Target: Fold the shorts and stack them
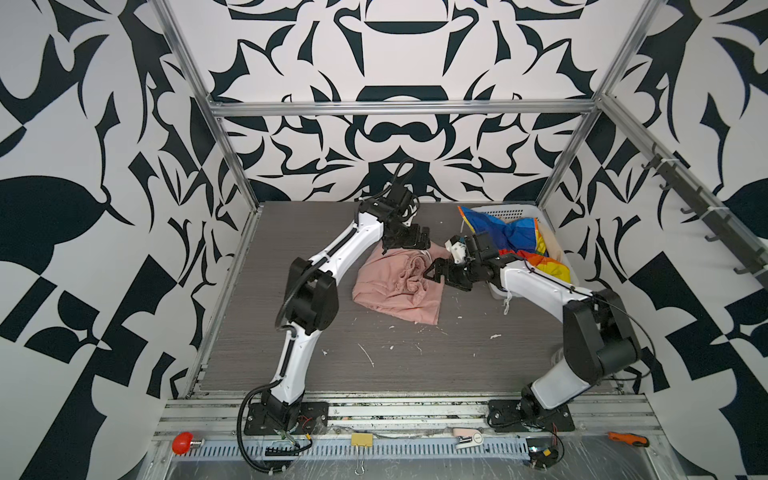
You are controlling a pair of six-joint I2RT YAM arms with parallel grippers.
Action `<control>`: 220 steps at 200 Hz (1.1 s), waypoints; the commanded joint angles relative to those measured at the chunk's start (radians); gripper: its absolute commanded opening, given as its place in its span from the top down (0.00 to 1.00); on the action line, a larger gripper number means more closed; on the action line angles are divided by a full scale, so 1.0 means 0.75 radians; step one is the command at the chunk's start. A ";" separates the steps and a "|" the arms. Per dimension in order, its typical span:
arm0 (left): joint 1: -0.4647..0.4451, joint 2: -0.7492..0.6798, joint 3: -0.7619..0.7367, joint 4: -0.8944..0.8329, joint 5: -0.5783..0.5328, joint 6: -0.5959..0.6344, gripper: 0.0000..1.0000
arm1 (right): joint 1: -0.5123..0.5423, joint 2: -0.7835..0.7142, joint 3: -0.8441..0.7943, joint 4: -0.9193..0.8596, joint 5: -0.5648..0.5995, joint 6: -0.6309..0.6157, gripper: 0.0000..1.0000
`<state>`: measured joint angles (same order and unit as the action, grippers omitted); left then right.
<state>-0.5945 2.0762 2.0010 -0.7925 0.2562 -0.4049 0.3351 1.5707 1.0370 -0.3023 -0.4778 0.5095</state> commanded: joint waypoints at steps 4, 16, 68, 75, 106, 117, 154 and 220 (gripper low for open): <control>0.131 -0.233 -0.434 0.472 0.282 -0.335 0.01 | -0.003 -0.074 0.080 -0.101 0.088 0.013 0.05; 0.187 -0.293 -0.707 0.754 0.382 -0.511 0.01 | 0.017 -0.073 0.100 -0.064 0.063 0.063 0.06; 0.293 -0.308 -1.184 1.115 0.412 -0.693 0.01 | 0.224 0.144 0.283 0.139 0.063 0.261 0.06; 0.295 -0.309 -1.233 1.155 0.404 -0.714 0.01 | 0.239 0.184 0.287 0.193 0.061 0.302 0.07; 0.309 -0.340 -1.423 1.292 0.344 -0.770 0.01 | 0.300 0.354 0.355 0.289 0.008 0.378 0.07; 0.310 -0.331 -1.451 1.302 0.349 -0.775 0.01 | 0.306 0.400 0.366 0.270 -0.010 0.368 0.07; 0.307 -0.338 -1.569 1.395 0.321 -0.818 0.01 | 0.230 0.412 0.267 0.088 0.113 0.176 0.07; 0.306 -0.426 -1.425 1.348 0.370 -0.833 0.01 | 0.108 0.103 0.149 -0.069 0.179 -0.024 0.08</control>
<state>-0.3603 1.8019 0.8581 0.3080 0.5262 -1.0103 0.3954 1.7832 1.1316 -0.2985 -0.3717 0.5640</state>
